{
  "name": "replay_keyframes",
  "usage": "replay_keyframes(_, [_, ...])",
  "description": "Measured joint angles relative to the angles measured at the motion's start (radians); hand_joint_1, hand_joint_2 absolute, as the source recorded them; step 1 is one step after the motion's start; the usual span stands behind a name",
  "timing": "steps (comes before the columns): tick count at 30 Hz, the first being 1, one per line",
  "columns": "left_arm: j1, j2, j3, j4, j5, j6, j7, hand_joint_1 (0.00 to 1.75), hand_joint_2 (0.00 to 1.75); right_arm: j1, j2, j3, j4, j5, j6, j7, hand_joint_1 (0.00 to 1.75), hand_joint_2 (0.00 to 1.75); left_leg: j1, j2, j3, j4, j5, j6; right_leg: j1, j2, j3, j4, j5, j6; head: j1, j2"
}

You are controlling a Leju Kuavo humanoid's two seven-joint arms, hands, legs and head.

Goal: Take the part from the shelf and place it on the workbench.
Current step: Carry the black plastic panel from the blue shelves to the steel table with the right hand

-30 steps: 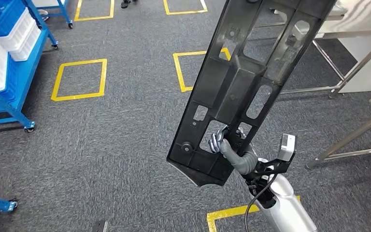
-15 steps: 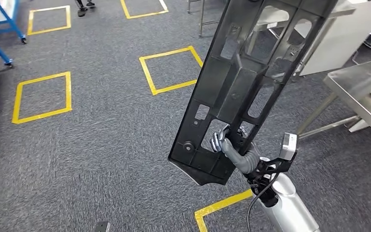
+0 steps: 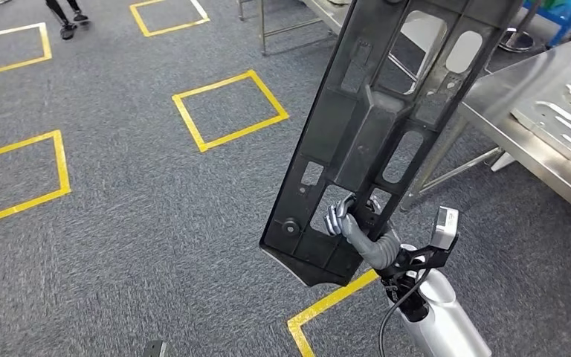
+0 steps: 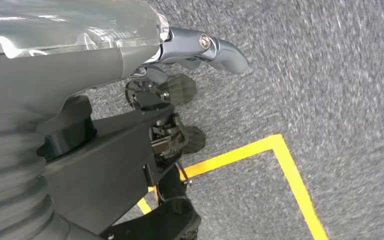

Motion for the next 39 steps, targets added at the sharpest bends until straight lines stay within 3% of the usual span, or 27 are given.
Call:
replay_keyframes(2, [-0.001, 0.000, 0.000, 0.000, -0.002, -0.001, 0.001, 0.00, 1.75, 0.003, -0.003, -0.004, -0.005, 0.000, -0.005, -0.001, 1.75, 1.75, -0.001, 0.015, 0.004, 0.001, -0.007, -0.012, 0.001, 0.023, -0.001, 0.000, 0.001, -0.012, 0.000, 0.000])
replay_keyframes(4, [-0.003, 0.000, -0.001, 0.000, -0.004, -0.002, 0.001, 0.00, 1.75, 0.008, -0.006, -0.010, -0.015, -0.001, -0.012, -0.002, 1.75, 1.75, 0.004, -0.016, -0.006, 0.033, -0.032, -0.023, -0.004, 0.045, 0.001, -0.004, 0.004, -0.023, 0.000, 0.000])
replay_keyframes(6, [0.000, 0.000, -0.002, 0.000, -0.005, -0.002, 0.001, 0.00, 1.75, 0.013, -0.007, -0.016, -0.026, -0.001, -0.015, -0.002, 1.75, 1.75, 0.008, -0.070, -0.057, 0.148, -0.095, -0.030, -0.007, 0.067, 0.003, -0.006, 0.006, -0.032, 0.000, 0.000])
replay_keyframes(8, [0.005, 0.000, -0.002, 0.000, -0.004, -0.002, 0.001, 0.00, 1.75, 0.022, -0.008, -0.020, -0.036, 0.003, -0.018, -0.002, 1.75, 1.75, 0.008, -0.087, -0.124, 0.283, -0.146, -0.032, -0.005, 0.093, 0.003, -0.005, 0.006, -0.036, 0.000, 0.000])
replay_keyframes(9, [0.006, 0.000, -0.002, 0.000, -0.004, -0.002, 0.001, 0.00, 1.75, 0.028, -0.008, -0.023, -0.041, 0.006, -0.020, -0.001, 1.75, 1.75, 0.008, -0.089, -0.141, 0.311, -0.145, -0.031, -0.004, 0.108, 0.003, -0.005, 0.006, -0.036, 0.000, 0.000])
replay_keyframes(10, [0.006, 0.000, -0.002, 0.000, -0.003, -0.002, 0.001, 0.00, 1.75, 0.034, -0.008, -0.027, -0.046, 0.008, -0.023, -0.001, 1.75, 1.75, 0.008, -0.091, -0.140, 0.296, -0.122, -0.029, -0.003, 0.123, 0.004, -0.004, 0.005, -0.036, 0.000, 0.000])
replay_keyframes(11, [0.006, 0.000, -0.002, 0.000, -0.002, -0.002, 0.001, 0.00, 1.75, 0.040, -0.008, -0.031, -0.051, 0.010, -0.026, -0.001, 1.75, 1.75, 0.008, -0.096, -0.120, 0.242, -0.083, -0.025, -0.003, 0.138, 0.006, -0.004, 0.005, -0.036, 0.000, 0.000])
replay_keyframes(13, [0.005, 0.000, -0.002, 0.000, -0.001, -0.002, 0.001, 0.00, 1.75, 0.050, -0.009, -0.042, -0.063, 0.013, -0.031, -0.001, 1.75, 1.75, 0.010, -0.143, -0.058, 0.094, -0.010, -0.015, -0.003, 0.164, 0.006, -0.002, 0.004, -0.032, 0.000, 0.000])
replay_keyframes(15, [0.005, 0.000, -0.002, 0.000, 0.002, -0.002, 0.000, 0.00, 1.75, 0.063, -0.013, -0.054, -0.073, 0.019, -0.034, -0.002, 1.75, 1.75, 0.011, -0.180, -0.024, 0.017, 0.012, -0.007, -0.007, 0.187, 0.002, -0.001, 0.004, -0.021, 0.000, 0.000])
replay_keyframes(17, [0.005, -0.001, -0.002, 0.000, 0.004, -0.003, 0.000, 0.00, 1.75, 0.083, -0.019, -0.069, -0.087, 0.026, -0.038, -0.003, 1.75, 1.75, 0.010, -0.168, -0.019, 0.007, 0.012, 0.001, -0.010, 0.207, -0.002, -0.004, 0.008, -0.006, 0.000, 0.000])
replay_keyframes(18, [0.004, -0.002, -0.002, 0.000, 0.005, -0.003, -0.001, 0.00, 1.75, 0.094, -0.023, -0.077, -0.094, 0.029, -0.041, -0.003, 1.75, 1.75, 0.011, -0.157, -0.015, 0.001, 0.015, 0.007, -0.010, 0.198, -0.004, -0.001, 0.005, 0.000, 0.000, 0.000])
replay_keyframes(20, [0.003, -0.003, -0.002, 0.000, 0.007, -0.003, -0.001, 0.00, 1.75, 0.105, -0.031, -0.093, -0.106, 0.036, -0.044, -0.003, 1.75, 1.75, 0.014, -0.131, -0.009, -0.012, 0.021, 0.019, -0.005, 0.143, -0.029, 0.050, -0.028, 0.006, 0.000, 0.000])
replay_keyframes(22, [0.006, -0.003, -0.002, 0.000, 0.009, -0.003, -0.002, 0.00, 1.75, 0.114, -0.036, -0.109, -0.116, 0.044, -0.046, -0.003, 1.75, 1.75, 0.012, -0.104, -0.007, -0.015, 0.020, 0.025, -0.007, 0.090, -0.091, 0.175, -0.092, 0.012, 0.000, 0.000])
replay_keyframes(24, [0.009, -0.003, -0.002, 0.000, 0.010, -0.003, -0.002, 0.00, 1.75, 0.128, -0.039, -0.125, -0.124, 0.055, -0.046, -0.003, 1.75, 1.75, 0.011, -0.076, -0.007, -0.015, 0.016, 0.024, -0.013, 0.078, -0.143, 0.275, -0.122, 0.020, 0.000, 0.000])
replay_keyframes(25, [0.009, -0.003, -0.002, 0.000, 0.009, -0.003, -0.002, 0.00, 1.75, 0.135, -0.043, -0.133, -0.129, 0.061, -0.048, -0.003, 1.75, 1.75, 0.012, -0.063, -0.006, -0.014, 0.014, 0.023, -0.016, 0.075, -0.142, 0.275, -0.111, 0.023, 0.000, 0.000])
replay_keyframes(26, [0.008, -0.003, -0.002, 0.000, 0.009, -0.003, -0.002, 0.00, 1.75, 0.141, -0.047, -0.140, -0.134, 0.067, -0.050, -0.003, 1.75, 1.75, 0.012, -0.051, -0.004, -0.012, 0.011, 0.020, -0.018, 0.067, -0.119, 0.231, -0.083, 0.026, 0.000, 0.000])
replay_keyframes(28, [0.007, -0.003, -0.002, 0.000, 0.008, -0.003, -0.001, 0.00, 1.75, 0.149, -0.056, -0.154, -0.150, 0.075, -0.053, -0.002, 1.75, 1.75, 0.010, -0.031, 0.000, -0.005, 0.002, 0.011, -0.018, 0.026, -0.041, 0.089, -0.023, 0.027, 0.000, 0.000])
replay_keyframes(30, [0.006, -0.002, -0.002, 0.000, 0.008, -0.004, -0.001, 0.00, 1.75, 0.156, -0.064, -0.167, -0.168, 0.077, -0.054, -0.002, 1.75, 1.75, 0.005, -0.014, 0.005, 0.002, -0.009, -0.002, -0.014, -0.004, 0.001, 0.009, -0.002, 0.018, 0.000, 0.000])
replay_keyframes(32, [0.006, -0.003, -0.002, 0.000, 0.008, -0.004, -0.001, 0.00, 1.75, 0.170, -0.075, -0.180, -0.186, 0.078, -0.059, -0.001, 1.75, 1.75, 0.003, 0.004, 0.011, 0.003, -0.016, -0.013, -0.010, 0.010, 0.000, 0.004, -0.005, 0.006, 0.000, 0.000])
replay_keyframes(34, [0.005, -0.003, -0.002, 0.000, 0.008, -0.004, -0.001, 0.00, 1.75, 0.191, -0.088, -0.195, -0.208, 0.079, -0.066, 0.000, 1.75, 1.75, 0.008, -0.010, 0.010, 0.020, -0.035, -0.025, -0.013, 0.031, 0.002, 0.001, -0.003, -0.006, 0.000, 0.000])
replay_keyframes(35, [0.006, -0.003, -0.002, 0.000, 0.008, -0.004, -0.001, 0.00, 1.75, 0.201, -0.095, -0.204, -0.221, 0.081, -0.069, -0.001, 1.75, 1.75, 0.011, -0.031, -0.002, 0.053, -0.058, -0.029, -0.015, 0.042, 0.003, -0.001, -0.002, -0.012, 0.000, 0.000])
replay_keyframes(37, [0.010, -0.003, -0.002, 0.000, 0.007, -0.005, 0.000, 0.00, 1.75, 0.225, -0.103, -0.221, -0.245, 0.087, -0.076, -0.002, 1.75, 1.75, 0.014, -0.076, -0.058, 0.177, -0.124, -0.033, -0.015, 0.064, 0.005, -0.001, -0.002, -0.021, 0.000, 0.000])
replay_keyframes(39, [0.016, -0.003, -0.002, 0.000, 0.007, -0.005, 0.000, 0.00, 1.75, 0.259, -0.110, -0.239, -0.270, 0.096, -0.083, -0.004, 1.75, 1.75, 0.014, -0.088, -0.117, 0.292, -0.161, -0.032, -0.011, 0.089, 0.005, 0.000, -0.003, -0.024, 0.000, 0.000])
